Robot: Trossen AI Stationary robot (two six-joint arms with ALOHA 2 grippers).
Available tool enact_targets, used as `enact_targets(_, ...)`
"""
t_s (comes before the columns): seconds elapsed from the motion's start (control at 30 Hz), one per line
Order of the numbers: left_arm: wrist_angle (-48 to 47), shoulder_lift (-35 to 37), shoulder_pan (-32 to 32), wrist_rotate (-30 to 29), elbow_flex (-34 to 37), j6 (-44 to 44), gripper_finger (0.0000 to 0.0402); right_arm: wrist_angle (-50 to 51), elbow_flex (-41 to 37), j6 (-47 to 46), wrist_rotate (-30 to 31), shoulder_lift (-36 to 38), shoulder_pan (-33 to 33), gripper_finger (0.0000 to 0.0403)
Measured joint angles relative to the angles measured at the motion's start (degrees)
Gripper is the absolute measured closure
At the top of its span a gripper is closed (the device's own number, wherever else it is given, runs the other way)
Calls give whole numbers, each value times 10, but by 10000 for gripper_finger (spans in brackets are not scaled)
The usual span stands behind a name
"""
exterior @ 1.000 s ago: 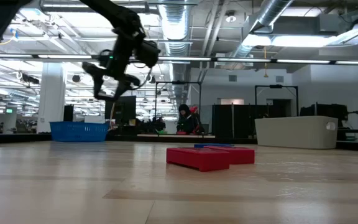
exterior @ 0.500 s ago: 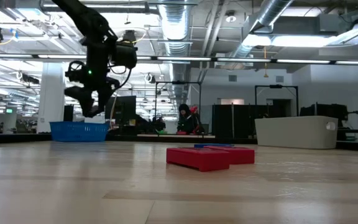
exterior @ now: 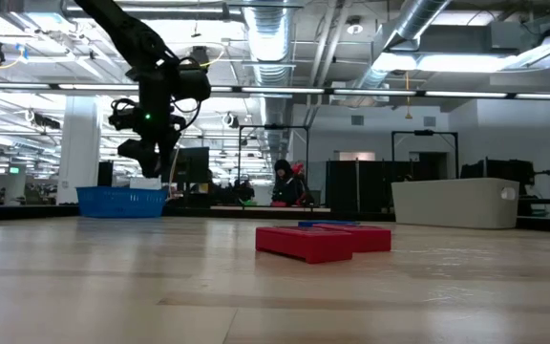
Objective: Pick & Place Office items
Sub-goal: Put the top black clock into the blue bin
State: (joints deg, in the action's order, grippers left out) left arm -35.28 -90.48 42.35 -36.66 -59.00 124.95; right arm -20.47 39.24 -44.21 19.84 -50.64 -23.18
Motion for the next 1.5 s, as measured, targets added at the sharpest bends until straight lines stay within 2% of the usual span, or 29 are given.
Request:
enact_targets(0.17, -17, -1, -11, -2, 0, 0, 115, 4, 0, 0, -1, 0, -5, 158)
enact_targets(0.33, -49, 1, -29, -21, 0, 39, 115, 7, 0, 1, -1, 0, -5, 158)
enact_targets(0.6, -59, 1, -31, -60, 0, 40, 115, 7, 0, 2, -3, 0, -5, 158)
enact_targets(0.83, -74, 3, -45, -152, 0, 42, 115, 7, 0, -3, -4, 0, -5, 158)
enact_targets(1.1, -89, 12, -45, -202, 0, 43, 114, 7, 0, -9, -11, 0, -5, 158)
enact_targets(1.5, -92, 27, -47, -237, 0, -10, 65, 10, 0, -9, -20, 0, -1, 158)
